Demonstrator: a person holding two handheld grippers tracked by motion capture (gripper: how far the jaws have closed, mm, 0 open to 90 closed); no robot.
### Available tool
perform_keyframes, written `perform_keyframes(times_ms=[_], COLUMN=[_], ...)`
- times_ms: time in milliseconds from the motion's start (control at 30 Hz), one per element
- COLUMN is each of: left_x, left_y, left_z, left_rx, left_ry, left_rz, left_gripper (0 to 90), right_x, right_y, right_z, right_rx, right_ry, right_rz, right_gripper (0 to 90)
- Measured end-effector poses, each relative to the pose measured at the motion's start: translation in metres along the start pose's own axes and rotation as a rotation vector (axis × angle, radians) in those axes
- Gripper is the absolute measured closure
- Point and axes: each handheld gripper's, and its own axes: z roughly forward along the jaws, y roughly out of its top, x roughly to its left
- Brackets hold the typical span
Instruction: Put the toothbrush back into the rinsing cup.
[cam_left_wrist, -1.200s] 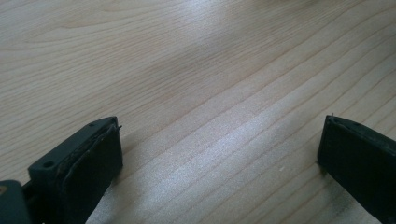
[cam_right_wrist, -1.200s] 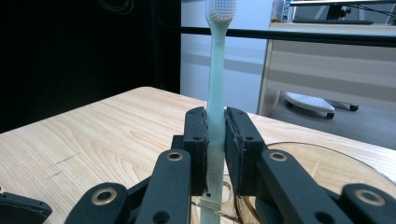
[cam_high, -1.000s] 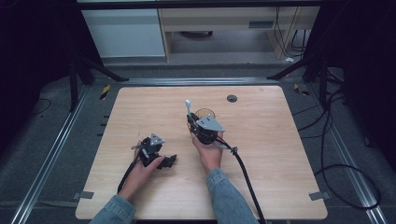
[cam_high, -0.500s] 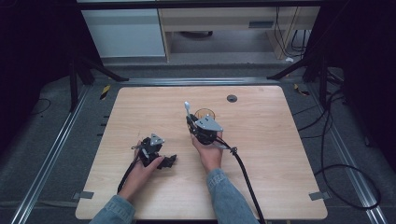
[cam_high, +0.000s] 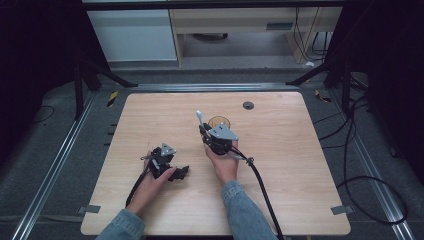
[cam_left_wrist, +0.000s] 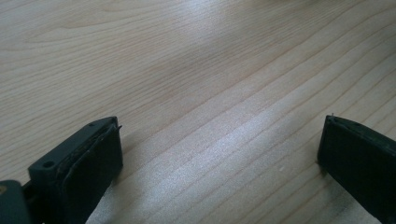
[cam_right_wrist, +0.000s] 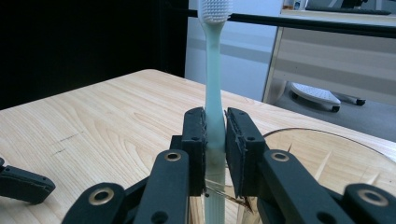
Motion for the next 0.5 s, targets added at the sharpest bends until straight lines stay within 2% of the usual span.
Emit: perform_keyframes(times_ms=[500], left_x=[0.0], left_y=[0.0], left_z=[0.0], left_rx=[0.0], left_ry=[0.0], left_rz=[0.0], left_gripper=[0.0], right_x=[-0.0004], right_y=[0.0037], right_z=[-0.0001], right_rx=[-0.009], right_ry=[0.003], right_rz=[0.004], right_gripper=[72.4])
